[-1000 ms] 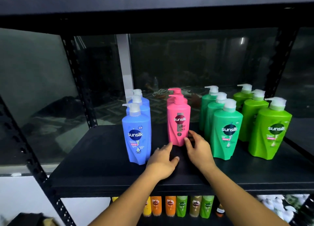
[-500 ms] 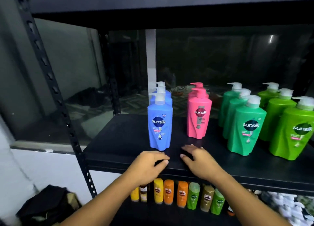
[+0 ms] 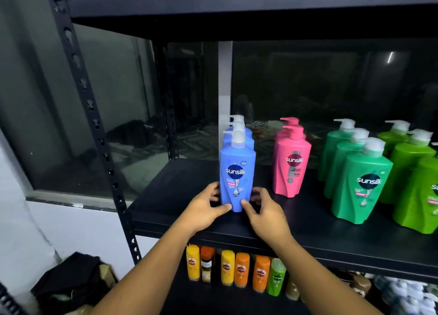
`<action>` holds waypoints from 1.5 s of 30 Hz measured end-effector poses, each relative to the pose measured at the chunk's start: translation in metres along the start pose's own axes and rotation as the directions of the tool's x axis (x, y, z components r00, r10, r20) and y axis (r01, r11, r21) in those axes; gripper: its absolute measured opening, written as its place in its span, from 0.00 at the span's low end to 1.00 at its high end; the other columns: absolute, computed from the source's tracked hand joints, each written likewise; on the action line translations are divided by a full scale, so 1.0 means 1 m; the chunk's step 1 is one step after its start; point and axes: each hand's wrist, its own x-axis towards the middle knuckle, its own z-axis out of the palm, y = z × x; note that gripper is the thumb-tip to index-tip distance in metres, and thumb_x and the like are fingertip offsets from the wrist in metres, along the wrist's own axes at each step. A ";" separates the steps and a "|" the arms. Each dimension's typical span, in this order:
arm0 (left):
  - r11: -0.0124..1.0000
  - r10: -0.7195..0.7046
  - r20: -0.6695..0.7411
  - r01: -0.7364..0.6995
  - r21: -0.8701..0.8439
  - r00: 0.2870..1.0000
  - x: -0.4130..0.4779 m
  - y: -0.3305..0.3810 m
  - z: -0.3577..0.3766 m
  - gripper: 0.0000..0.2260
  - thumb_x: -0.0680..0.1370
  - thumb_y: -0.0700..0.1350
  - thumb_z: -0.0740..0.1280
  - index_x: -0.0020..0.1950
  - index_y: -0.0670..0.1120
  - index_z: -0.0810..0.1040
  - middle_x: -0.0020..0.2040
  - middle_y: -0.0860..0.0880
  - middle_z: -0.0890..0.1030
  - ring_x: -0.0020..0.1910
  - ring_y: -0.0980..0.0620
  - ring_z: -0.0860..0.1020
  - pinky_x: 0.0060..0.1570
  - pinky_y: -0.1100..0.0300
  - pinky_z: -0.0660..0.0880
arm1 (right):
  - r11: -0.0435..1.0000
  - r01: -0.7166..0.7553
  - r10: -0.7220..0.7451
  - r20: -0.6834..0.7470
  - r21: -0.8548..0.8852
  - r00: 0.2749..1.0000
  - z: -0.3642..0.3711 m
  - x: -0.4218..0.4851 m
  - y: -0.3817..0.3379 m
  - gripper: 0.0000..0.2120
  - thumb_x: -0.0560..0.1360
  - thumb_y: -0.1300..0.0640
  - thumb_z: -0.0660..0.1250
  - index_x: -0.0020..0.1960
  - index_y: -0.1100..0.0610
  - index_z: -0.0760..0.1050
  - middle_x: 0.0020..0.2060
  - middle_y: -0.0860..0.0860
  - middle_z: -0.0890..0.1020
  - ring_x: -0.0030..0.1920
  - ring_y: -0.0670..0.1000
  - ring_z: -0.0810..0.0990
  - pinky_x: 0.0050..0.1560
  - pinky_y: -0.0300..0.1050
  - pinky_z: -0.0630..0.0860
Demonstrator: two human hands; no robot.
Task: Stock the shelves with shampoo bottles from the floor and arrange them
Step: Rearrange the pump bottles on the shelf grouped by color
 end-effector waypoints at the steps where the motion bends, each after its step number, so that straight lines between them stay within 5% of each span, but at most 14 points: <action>1: 1.000 0.011 0.001 -0.011 0.019 1.000 0.001 0.000 0.003 0.32 0.76 0.51 0.75 0.77 0.58 0.66 0.64 0.60 0.78 0.62 0.62 0.76 0.63 0.59 0.73 | 1.000 -0.003 0.003 0.006 0.001 1.000 0.000 0.000 0.001 0.19 0.76 0.40 0.67 0.63 0.43 0.68 0.53 0.38 0.80 0.54 0.46 0.79 0.52 0.51 0.78; 20: 0.999 0.000 -0.145 0.006 0.046 0.989 0.004 -0.004 0.014 0.27 0.78 0.46 0.73 0.75 0.55 0.69 0.62 0.59 0.81 0.60 0.62 0.78 0.63 0.56 0.76 | 0.999 0.002 0.002 0.102 -0.037 0.995 0.002 0.003 0.005 0.31 0.74 0.33 0.61 0.74 0.40 0.62 0.63 0.38 0.79 0.65 0.43 0.76 0.63 0.52 0.77; 31: 0.975 0.021 -0.176 0.019 0.223 0.984 -0.005 -0.003 0.015 0.27 0.79 0.52 0.71 0.77 0.57 0.66 0.65 0.58 0.80 0.65 0.57 0.77 0.64 0.55 0.76 | 0.994 -0.003 0.017 0.127 -0.107 0.992 -0.005 0.001 -0.001 0.28 0.76 0.38 0.62 0.74 0.41 0.62 0.63 0.39 0.80 0.65 0.45 0.76 0.63 0.51 0.76; 36: 0.901 0.131 -0.238 -0.015 0.434 0.962 -0.022 0.000 0.018 0.25 0.80 0.57 0.66 0.76 0.60 0.65 0.62 0.56 0.82 0.57 0.52 0.82 0.52 0.54 0.81 | 0.990 0.016 0.002 0.128 -0.143 0.992 -0.007 -0.003 -0.005 0.27 0.77 0.38 0.61 0.74 0.42 0.64 0.62 0.41 0.80 0.65 0.47 0.75 0.61 0.49 0.76; 40: 0.889 0.188 -0.290 -0.037 0.456 0.938 -0.039 -0.002 0.022 0.22 0.82 0.56 0.64 0.75 0.54 0.71 0.66 0.55 0.80 0.62 0.53 0.80 0.57 0.56 0.79 | 0.965 0.070 -0.038 0.128 -0.253 0.991 -0.013 -0.008 -0.005 0.25 0.80 0.45 0.62 0.75 0.51 0.67 0.68 0.48 0.77 0.70 0.50 0.71 0.66 0.46 0.72; 45: 0.820 0.316 -0.133 -0.200 0.536 0.939 -0.058 -0.009 0.034 0.17 0.83 0.55 0.62 0.71 0.54 0.76 0.67 0.57 0.79 0.65 0.59 0.76 0.62 0.62 0.75 | 0.861 0.248 -0.117 0.302 -0.445 0.946 -0.029 -0.027 0.010 0.23 0.84 0.45 0.54 0.76 0.52 0.67 0.76 0.48 0.67 0.77 0.48 0.62 0.77 0.44 0.56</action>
